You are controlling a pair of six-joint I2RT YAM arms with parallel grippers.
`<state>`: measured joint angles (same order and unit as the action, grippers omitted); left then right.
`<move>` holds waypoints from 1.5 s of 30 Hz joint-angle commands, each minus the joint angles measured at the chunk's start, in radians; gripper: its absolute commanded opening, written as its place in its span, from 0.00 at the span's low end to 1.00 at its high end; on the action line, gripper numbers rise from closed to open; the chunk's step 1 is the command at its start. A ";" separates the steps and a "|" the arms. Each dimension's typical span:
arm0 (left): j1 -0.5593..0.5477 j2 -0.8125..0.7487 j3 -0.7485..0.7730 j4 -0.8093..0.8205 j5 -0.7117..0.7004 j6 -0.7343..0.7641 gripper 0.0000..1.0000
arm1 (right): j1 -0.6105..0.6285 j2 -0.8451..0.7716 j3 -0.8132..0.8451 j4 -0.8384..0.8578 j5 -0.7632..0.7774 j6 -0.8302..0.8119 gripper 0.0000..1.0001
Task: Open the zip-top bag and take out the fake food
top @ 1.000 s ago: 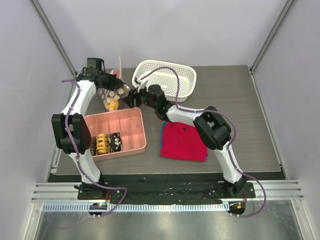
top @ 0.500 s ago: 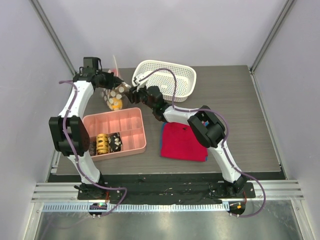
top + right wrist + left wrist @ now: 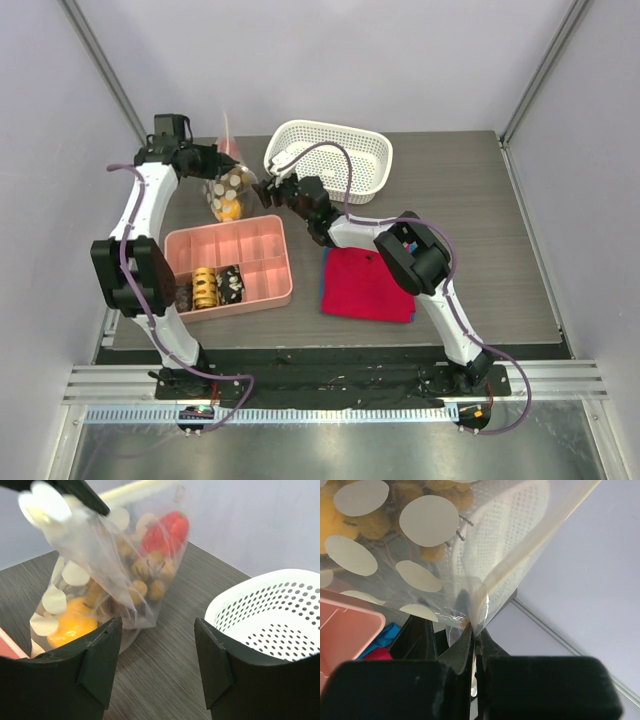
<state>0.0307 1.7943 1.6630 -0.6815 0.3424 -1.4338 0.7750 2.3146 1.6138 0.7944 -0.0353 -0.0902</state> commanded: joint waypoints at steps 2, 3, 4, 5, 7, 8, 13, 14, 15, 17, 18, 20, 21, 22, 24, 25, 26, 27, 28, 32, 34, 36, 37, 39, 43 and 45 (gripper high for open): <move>0.011 -0.062 0.021 -0.009 0.041 -0.010 0.00 | 0.003 -0.031 0.041 0.071 -0.050 -0.045 0.62; 0.011 -0.062 0.021 -0.010 0.043 -0.011 0.00 | 0.001 -0.024 0.041 0.089 -0.058 -0.042 0.59; 0.012 -0.062 0.021 -0.009 0.043 -0.010 0.00 | 0.003 -0.012 0.040 0.147 -0.067 -0.042 0.58; 0.011 -0.065 0.021 -0.012 0.038 -0.010 0.00 | 0.001 -0.009 0.044 0.150 -0.089 -0.033 0.56; 0.014 -0.069 0.014 -0.012 0.033 -0.008 0.00 | 0.001 -0.003 0.069 0.147 -0.116 -0.022 0.56; 0.014 -0.070 0.012 -0.010 0.035 -0.008 0.00 | 0.003 -0.006 0.069 0.152 -0.129 -0.010 0.56; 0.014 -0.065 0.007 -0.007 0.047 -0.014 0.00 | 0.003 -0.006 0.080 0.140 -0.143 -0.002 0.60; 0.012 -0.065 0.007 -0.007 0.049 -0.017 0.00 | 0.004 -0.001 0.083 0.140 -0.141 0.003 0.60; 0.015 -0.065 0.006 -0.009 0.052 -0.020 0.00 | 0.003 0.002 0.101 0.125 -0.165 0.007 0.55; 0.014 -0.069 -0.002 -0.004 0.050 -0.027 0.00 | 0.007 0.014 0.119 0.114 -0.167 0.010 0.50; 0.014 -0.069 -0.005 -0.001 0.061 -0.025 0.00 | 0.009 0.025 0.129 0.118 -0.158 0.015 0.42; 0.014 -0.073 -0.015 0.023 0.070 -0.017 0.00 | 0.007 0.031 0.142 0.112 -0.147 0.033 0.21; 0.014 -0.078 -0.020 0.034 0.072 0.008 0.08 | 0.010 0.031 0.153 0.097 -0.149 0.036 0.02; 0.015 -0.082 -0.022 0.033 0.060 0.022 0.19 | 0.009 0.029 0.155 0.095 -0.153 0.046 0.01; 0.014 -0.098 -0.020 -0.002 0.035 0.071 0.57 | 0.015 0.023 0.156 0.076 -0.156 0.040 0.01; 0.014 -0.107 -0.017 -0.039 0.011 0.087 0.61 | 0.021 0.013 0.152 0.062 -0.158 0.021 0.01; 0.014 -0.122 -0.014 -0.059 0.000 0.096 0.61 | 0.021 0.009 0.147 0.055 -0.153 -0.009 0.01; 0.014 -0.131 0.000 -0.076 -0.012 0.102 0.61 | 0.024 0.005 0.137 0.049 -0.156 -0.020 0.01; 0.011 -0.139 0.006 -0.090 -0.026 0.107 0.61 | 0.024 -0.006 0.132 0.046 -0.156 -0.031 0.01; -0.011 -0.139 0.096 -0.209 -0.049 0.124 0.54 | 0.026 -0.012 0.129 0.026 -0.147 -0.077 0.01; -0.021 -0.125 0.144 -0.251 -0.065 0.133 0.51 | 0.027 -0.012 0.144 0.013 -0.149 -0.088 0.01; -0.022 -0.119 0.142 -0.250 -0.072 0.130 0.46 | 0.040 -0.009 0.159 0.006 -0.146 -0.111 0.01; -0.022 -0.115 0.141 -0.251 -0.068 0.128 0.44 | 0.041 -0.008 0.162 0.006 -0.144 -0.111 0.01; -0.055 -0.101 0.152 -0.285 -0.074 0.142 0.43 | 0.043 -0.012 0.166 0.006 -0.141 -0.108 0.01; -0.061 -0.088 0.161 -0.317 -0.098 0.171 0.44 | 0.040 -0.020 0.166 0.005 -0.141 -0.109 0.01; -0.061 -0.090 0.155 -0.314 -0.106 0.170 0.43 | 0.041 -0.026 0.164 0.000 -0.146 -0.112 0.01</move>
<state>-0.0238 1.7050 1.7866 -0.9546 0.2699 -1.2957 0.8101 2.3440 1.7332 0.7635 -0.1844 -0.1795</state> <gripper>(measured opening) 0.438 0.019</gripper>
